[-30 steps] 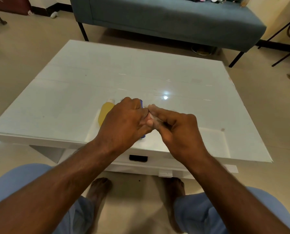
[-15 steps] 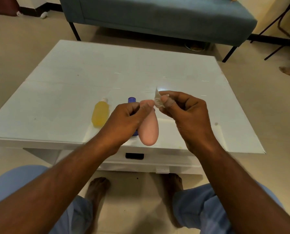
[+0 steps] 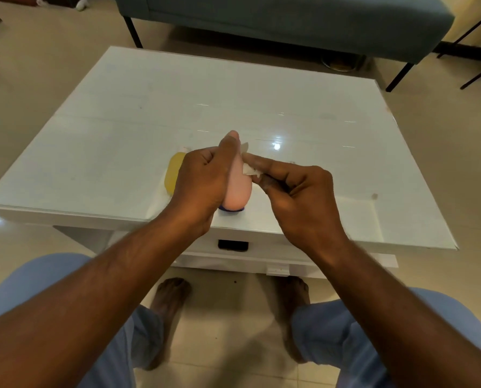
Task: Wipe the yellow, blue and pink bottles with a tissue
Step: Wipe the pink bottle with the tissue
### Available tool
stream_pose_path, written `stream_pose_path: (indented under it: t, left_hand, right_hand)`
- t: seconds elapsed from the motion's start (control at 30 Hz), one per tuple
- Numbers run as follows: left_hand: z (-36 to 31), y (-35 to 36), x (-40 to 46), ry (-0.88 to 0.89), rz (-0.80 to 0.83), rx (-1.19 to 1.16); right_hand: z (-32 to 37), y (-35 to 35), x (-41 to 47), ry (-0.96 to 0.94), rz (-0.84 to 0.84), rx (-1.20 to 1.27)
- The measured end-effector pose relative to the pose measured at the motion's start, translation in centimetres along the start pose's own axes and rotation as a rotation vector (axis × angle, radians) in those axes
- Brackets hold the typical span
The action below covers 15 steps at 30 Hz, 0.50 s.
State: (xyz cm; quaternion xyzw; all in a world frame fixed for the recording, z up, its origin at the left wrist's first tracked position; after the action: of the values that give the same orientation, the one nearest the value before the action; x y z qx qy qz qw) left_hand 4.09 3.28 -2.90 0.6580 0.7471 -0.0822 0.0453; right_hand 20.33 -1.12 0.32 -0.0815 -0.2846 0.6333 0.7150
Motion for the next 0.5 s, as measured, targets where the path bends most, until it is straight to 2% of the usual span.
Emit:
stream_pose_path:
  t: [0.2, 0.3, 0.43, 0.5]
  left_hand:
    - [-0.2, -1.4, 0.3, 0.058, -0.071, 0.009]
    - [0.0, -1.9, 0.4, 0.022, -0.098, -0.066]
    - [-1.0, -3.1, 1.1, -0.015, -0.147, -0.177]
    - [-1.7, -2.4, 1.3, 0.011, -0.082, -0.149]
  right_hand:
    - [1.4, 0.5, -1.1, -0.115, -0.024, -0.026]
    - [2.0, 0.8, -1.8, -0.141, -0.015, -0.073]
    - [4.1, 2.8, -3.6, -0.28, 0.089, -0.139]
    - [5.2, 3.4, -4.0, -0.337, 0.124, -0.107]
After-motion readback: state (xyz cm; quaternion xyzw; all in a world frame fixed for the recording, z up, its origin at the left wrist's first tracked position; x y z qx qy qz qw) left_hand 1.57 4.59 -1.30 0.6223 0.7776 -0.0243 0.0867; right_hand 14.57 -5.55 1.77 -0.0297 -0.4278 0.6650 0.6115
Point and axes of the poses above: each hand's wrist, its own x-axis towards the middle knuckle, its own y-axis out of the palm, z = x × y, the point moved 10 cm from there along x, towards the middle knuckle, and after that the axes turned 5 degrees about -x, right-handed, at the moved point
